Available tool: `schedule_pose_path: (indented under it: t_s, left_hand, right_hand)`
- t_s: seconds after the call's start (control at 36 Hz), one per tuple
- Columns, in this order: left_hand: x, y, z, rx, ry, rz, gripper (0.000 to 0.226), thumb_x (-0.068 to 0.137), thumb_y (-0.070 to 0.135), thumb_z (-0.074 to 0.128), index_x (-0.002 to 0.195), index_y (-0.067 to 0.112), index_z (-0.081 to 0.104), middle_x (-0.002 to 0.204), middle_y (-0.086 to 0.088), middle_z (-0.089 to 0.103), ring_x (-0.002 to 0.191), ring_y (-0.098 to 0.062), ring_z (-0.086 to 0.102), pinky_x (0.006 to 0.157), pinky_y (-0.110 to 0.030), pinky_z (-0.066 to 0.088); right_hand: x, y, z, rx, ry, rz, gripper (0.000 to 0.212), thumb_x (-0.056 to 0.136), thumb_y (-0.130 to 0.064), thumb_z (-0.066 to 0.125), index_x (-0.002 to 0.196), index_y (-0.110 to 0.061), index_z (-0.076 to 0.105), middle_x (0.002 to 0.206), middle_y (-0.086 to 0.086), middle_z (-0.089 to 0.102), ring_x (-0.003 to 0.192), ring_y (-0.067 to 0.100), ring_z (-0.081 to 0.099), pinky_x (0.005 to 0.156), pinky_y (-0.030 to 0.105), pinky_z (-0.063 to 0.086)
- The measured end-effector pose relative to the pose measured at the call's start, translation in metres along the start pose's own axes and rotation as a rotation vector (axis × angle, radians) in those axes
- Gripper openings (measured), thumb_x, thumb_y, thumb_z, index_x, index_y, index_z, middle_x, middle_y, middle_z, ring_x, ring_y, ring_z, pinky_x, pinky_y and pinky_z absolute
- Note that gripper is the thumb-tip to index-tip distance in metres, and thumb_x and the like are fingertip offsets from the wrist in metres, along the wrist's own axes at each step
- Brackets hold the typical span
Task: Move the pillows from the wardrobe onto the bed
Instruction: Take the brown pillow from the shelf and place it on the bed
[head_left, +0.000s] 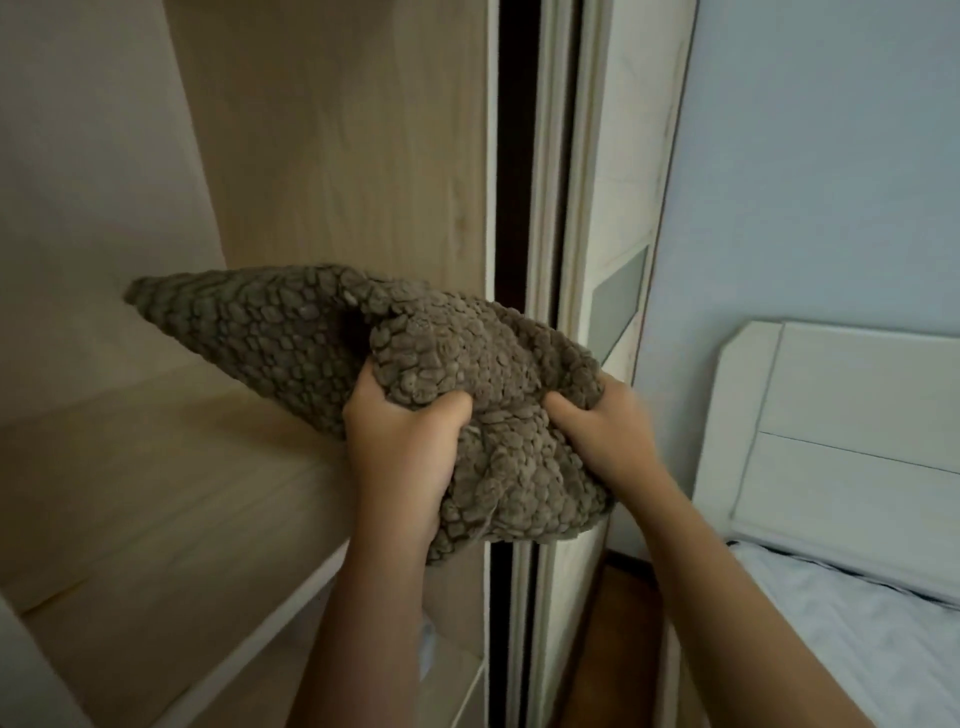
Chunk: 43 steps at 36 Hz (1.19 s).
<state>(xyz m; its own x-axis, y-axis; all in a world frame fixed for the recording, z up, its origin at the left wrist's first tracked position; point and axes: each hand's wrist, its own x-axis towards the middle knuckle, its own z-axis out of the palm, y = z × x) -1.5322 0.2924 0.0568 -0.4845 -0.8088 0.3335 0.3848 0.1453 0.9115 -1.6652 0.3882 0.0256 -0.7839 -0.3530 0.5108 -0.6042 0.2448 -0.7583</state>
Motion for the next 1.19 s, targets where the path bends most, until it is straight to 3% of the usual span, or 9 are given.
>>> schedule_pose_path:
  t_s: [0.11, 0.22, 0.36, 0.64, 0.78, 0.83, 0.94, 1.03, 1.19]
  left_hand:
    - [-0.021, 0.006, 0.016, -0.032, -0.13, 0.014, 0.048, 0.053, 0.013, 0.059, 0.098, 0.026, 0.066, 0.088, 0.012, 0.068, 0.085, -0.009, 0.066, 0.075, -0.031, 0.054]
    - [-0.04, 0.006, 0.03, -0.049, -0.259, 0.042, 0.058, 0.054, 0.015, 0.059, 0.111, 0.018, 0.064, 0.093, 0.01, 0.068, 0.089, -0.01, 0.066, 0.077, -0.033, 0.055]
    - [-0.055, 0.002, 0.046, -0.076, -0.431, 0.003, 0.047, 0.054, 0.015, 0.06, 0.096, 0.036, 0.063, 0.087, 0.019, 0.068, 0.081, 0.004, 0.065, 0.066, -0.019, 0.051]
    - [-0.069, -0.012, 0.081, -0.066, -0.732, -0.12, 0.036, 0.075, -0.004, 0.062, 0.076, 0.032, 0.062, 0.078, 0.013, 0.067, 0.079, -0.009, 0.061, 0.061, -0.023, 0.044]
    - [-0.08, -0.009, 0.1, -0.103, -0.74, -0.109, 0.034, 0.079, -0.005, 0.056, 0.072, 0.027, 0.06, 0.072, 0.007, 0.064, 0.072, -0.011, 0.06, 0.062, -0.026, 0.046]
    - [-0.084, -0.006, 0.104, -0.15, -0.759, -0.098, 0.038, 0.08, -0.006, 0.055, 0.065, 0.028, 0.062, 0.07, 0.007, 0.064, 0.073, -0.015, 0.062, 0.068, -0.031, 0.051]
    - [-0.087, 0.002, 0.105, -0.302, -0.733, -0.161, 0.032, 0.063, 0.001, 0.053, 0.06, 0.029, 0.069, 0.061, 0.01, 0.068, 0.073, -0.018, 0.064, 0.064, -0.034, 0.054]
    - [-0.089, 0.009, 0.104, -0.438, -0.706, -0.212, 0.034, 0.051, 0.003, 0.048, 0.072, 0.02, 0.067, 0.065, 0.007, 0.069, 0.072, -0.017, 0.065, 0.056, -0.026, 0.051]
    - [-0.11, 0.016, 0.099, -0.561, -0.811, -0.162, 0.033, 0.055, 0.002, 0.052, 0.07, 0.022, 0.073, 0.08, 0.006, 0.073, 0.092, -0.023, 0.065, 0.082, -0.04, 0.052]
  right_hand:
    - [-0.021, 0.003, -0.034, -0.011, 0.148, -0.005, 0.014, 0.066, -0.038, 0.057, 0.058, -0.029, 0.049, 0.059, -0.015, 0.056, 0.057, -0.009, 0.054, 0.048, 0.007, 0.038]
    - [-0.044, 0.008, -0.064, -0.031, 0.252, 0.022, 0.008, 0.065, -0.037, 0.054, 0.062, -0.03, 0.053, 0.061, -0.015, 0.059, 0.06, -0.007, 0.055, 0.055, 0.015, 0.04]
    - [-0.07, 0.012, -0.1, -0.092, 0.415, 0.049, 0.008, 0.065, -0.037, 0.054, 0.064, -0.03, 0.052, 0.065, -0.009, 0.06, 0.063, 0.001, 0.055, 0.058, 0.023, 0.044]
    - [-0.128, -0.002, -0.159, -0.364, 0.684, 0.0, 0.014, 0.066, -0.045, 0.046, 0.069, -0.032, 0.042, 0.061, -0.016, 0.049, 0.059, 0.006, 0.048, 0.058, 0.028, 0.04]
    - [-0.145, -0.026, -0.182, -0.388, 0.665, -0.174, 0.023, 0.077, -0.041, 0.049, 0.094, -0.025, 0.053, 0.086, -0.008, 0.06, 0.08, 0.005, 0.054, 0.073, 0.009, 0.043]
    - [-0.151, -0.035, -0.19, -0.368, 0.629, -0.231, 0.021, 0.081, -0.039, 0.052, 0.1, -0.03, 0.053, 0.096, -0.005, 0.059, 0.092, 0.007, 0.054, 0.084, 0.012, 0.042]
    - [-0.164, -0.048, -0.203, -0.095, 0.586, -0.093, 0.018, 0.075, -0.055, 0.051, 0.092, -0.056, 0.057, 0.108, -0.009, 0.058, 0.105, 0.008, 0.056, 0.092, 0.03, 0.045]
    - [-0.17, -0.046, -0.217, 0.285, 0.485, 0.091, 0.036, 0.07, -0.066, 0.05, 0.095, -0.045, 0.067, 0.108, -0.014, 0.069, 0.105, 0.005, 0.062, 0.089, 0.031, 0.048]
    - [-0.182, -0.02, -0.223, 0.748, 0.294, 0.404, 0.056, 0.065, -0.071, 0.047, 0.097, -0.033, 0.074, 0.111, -0.001, 0.072, 0.103, 0.015, 0.067, 0.077, 0.029, 0.056]
